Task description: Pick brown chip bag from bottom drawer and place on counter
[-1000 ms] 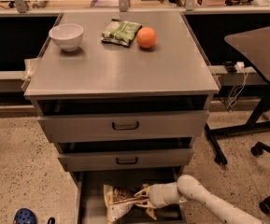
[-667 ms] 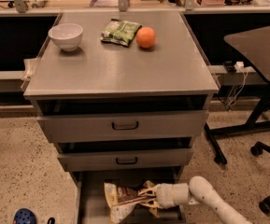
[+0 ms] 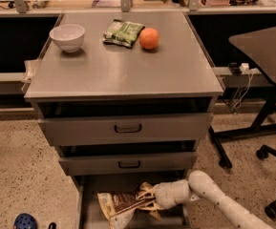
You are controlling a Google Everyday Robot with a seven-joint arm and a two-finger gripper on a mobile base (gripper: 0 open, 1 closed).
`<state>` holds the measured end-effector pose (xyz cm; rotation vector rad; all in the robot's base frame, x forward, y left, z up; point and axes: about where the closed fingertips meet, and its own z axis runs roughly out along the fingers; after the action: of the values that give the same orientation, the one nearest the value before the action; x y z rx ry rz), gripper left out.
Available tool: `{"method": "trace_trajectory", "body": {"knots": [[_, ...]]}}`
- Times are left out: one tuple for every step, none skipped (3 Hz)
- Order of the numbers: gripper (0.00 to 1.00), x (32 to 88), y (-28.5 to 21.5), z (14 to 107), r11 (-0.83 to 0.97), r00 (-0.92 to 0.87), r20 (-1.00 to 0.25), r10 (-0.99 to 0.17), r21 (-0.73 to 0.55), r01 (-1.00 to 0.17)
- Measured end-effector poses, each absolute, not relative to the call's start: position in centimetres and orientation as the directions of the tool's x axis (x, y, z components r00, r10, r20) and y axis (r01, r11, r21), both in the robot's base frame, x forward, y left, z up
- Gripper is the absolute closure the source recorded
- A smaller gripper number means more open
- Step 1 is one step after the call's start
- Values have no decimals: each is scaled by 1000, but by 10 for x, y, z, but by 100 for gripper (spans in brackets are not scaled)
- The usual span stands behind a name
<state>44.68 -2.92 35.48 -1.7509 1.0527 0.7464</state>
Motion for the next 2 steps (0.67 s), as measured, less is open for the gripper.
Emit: {"method": "trace_trajectory", "body": {"knots": [[100,463,-42,410,-172,453,-768,-454,-423,-890],[100,469,-65,474,-127,477,-620,-622,-521,-844]]}}
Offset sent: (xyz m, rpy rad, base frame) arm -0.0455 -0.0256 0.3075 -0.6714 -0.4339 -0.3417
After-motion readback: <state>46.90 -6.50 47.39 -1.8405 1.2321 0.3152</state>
